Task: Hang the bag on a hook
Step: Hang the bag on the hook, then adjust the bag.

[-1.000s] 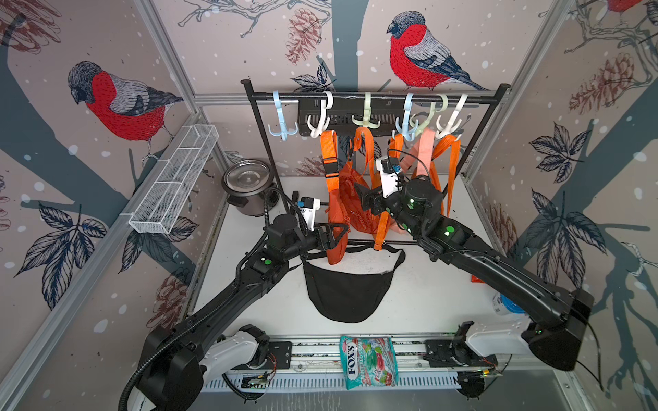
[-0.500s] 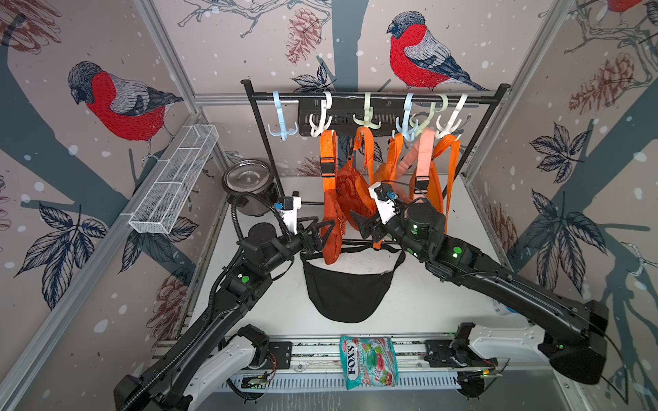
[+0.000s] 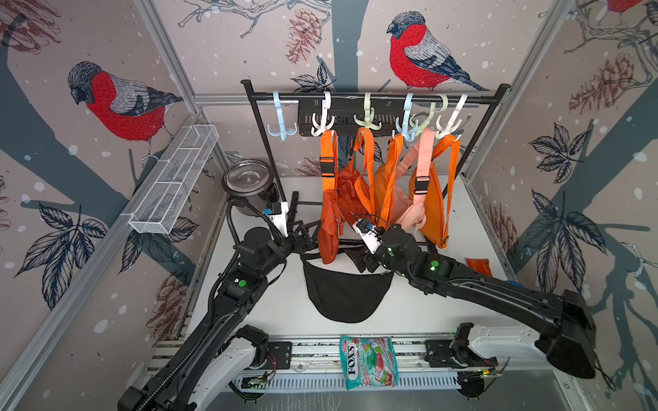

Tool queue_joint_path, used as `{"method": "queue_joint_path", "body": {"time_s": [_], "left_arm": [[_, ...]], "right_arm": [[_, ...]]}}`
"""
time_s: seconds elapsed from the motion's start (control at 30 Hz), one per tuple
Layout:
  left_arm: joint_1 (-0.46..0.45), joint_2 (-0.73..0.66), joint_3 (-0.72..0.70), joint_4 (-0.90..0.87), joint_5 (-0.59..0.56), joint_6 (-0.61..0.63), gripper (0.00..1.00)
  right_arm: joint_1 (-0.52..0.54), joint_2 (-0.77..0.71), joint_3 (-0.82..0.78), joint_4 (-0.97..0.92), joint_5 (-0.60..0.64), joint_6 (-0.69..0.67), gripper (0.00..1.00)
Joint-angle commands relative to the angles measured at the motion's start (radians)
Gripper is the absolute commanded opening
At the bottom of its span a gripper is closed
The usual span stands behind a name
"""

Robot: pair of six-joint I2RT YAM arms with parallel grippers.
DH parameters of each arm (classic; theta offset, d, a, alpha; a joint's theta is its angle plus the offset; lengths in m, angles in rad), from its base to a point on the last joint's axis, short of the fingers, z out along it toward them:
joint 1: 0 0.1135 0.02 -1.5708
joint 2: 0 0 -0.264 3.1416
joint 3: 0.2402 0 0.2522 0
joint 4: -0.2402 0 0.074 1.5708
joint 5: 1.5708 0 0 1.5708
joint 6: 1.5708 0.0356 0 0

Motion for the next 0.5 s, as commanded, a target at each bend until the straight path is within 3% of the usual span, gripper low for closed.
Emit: {"method": "queue_joint_path", "body": {"time_s": [0.0, 0.27, 0.47], "left_arm": [[0.002, 0.029, -0.009, 0.027, 0.069, -0.017, 0.8], [-0.005, 0.129, -0.042, 0.102, 0.228, -0.011, 0.8], [-0.027, 0.237, -0.003, 0.107, 0.205, 0.034, 0.77]], "right_arm": [[0.012, 0.011, -0.024, 0.032, -0.041, 0.05, 0.9], [0.049, 0.049, -0.106, 0.048, -0.015, 0.112, 0.91], [0.055, 0.026, -0.129, 0.052, 0.032, 0.132, 0.91]]}}
